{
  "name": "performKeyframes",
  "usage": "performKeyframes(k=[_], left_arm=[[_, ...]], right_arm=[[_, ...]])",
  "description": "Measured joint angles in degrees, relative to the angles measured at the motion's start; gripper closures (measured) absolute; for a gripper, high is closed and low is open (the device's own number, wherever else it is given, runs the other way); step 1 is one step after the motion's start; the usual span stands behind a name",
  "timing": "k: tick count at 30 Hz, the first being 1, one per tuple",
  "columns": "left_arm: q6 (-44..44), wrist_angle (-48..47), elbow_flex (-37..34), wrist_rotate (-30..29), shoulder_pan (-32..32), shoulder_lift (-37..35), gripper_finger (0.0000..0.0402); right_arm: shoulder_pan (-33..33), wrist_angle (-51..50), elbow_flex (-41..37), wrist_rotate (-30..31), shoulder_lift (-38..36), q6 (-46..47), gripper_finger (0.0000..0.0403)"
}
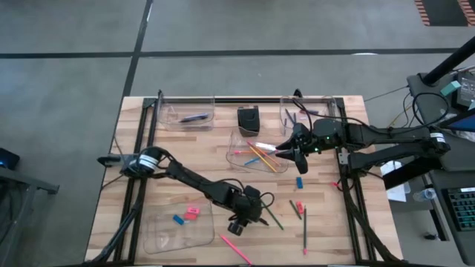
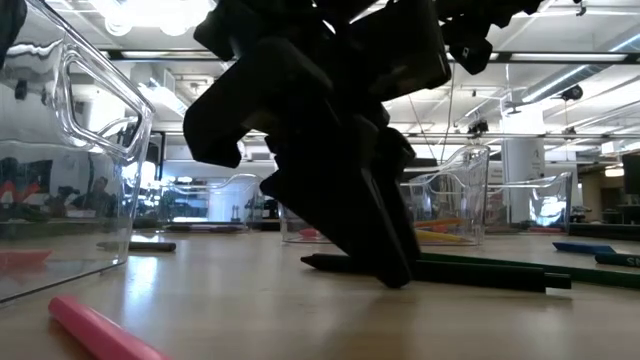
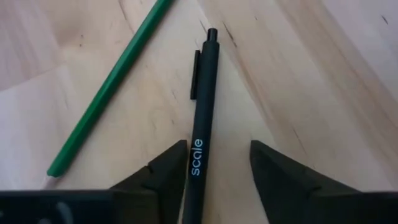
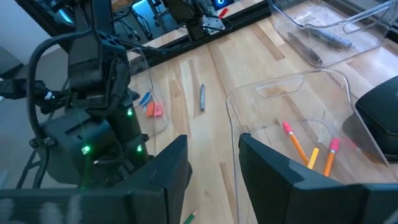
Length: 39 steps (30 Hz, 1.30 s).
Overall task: Sort crayons/erasers/pens/pencils in bins
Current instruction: Put the black pen into the top left transparent bin
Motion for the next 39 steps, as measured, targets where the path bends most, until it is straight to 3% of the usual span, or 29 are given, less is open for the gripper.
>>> performKeyframes(k=[8, 10, 26, 39], left_arm=[[0.2, 0.1, -2.4, -0.4, 0.7, 0.1, 0.0373], [0.2, 0.1, -2.4, -0.6, 0.7, 0.1, 0.0388], [3.3, -3.8, -0.8, -2.1, 0.9, -7.8, 0.0392], [3.2, -17.5, -2.7, -14.5, 0.9, -24.0, 0.0393]], right_arm=[[0.0, 0.0, 0.0, 0.0, 0.0, 0.0, 0.0268], [0.0, 0.0, 0.0, 0.0, 0.0, 0.0, 0.0268], [0.0, 0.0, 0.0, 0.0, 0.0, 0.0, 0.0268], [0.1, 0.0, 0.0, 0.0, 0.0, 2.1, 0.0268]])
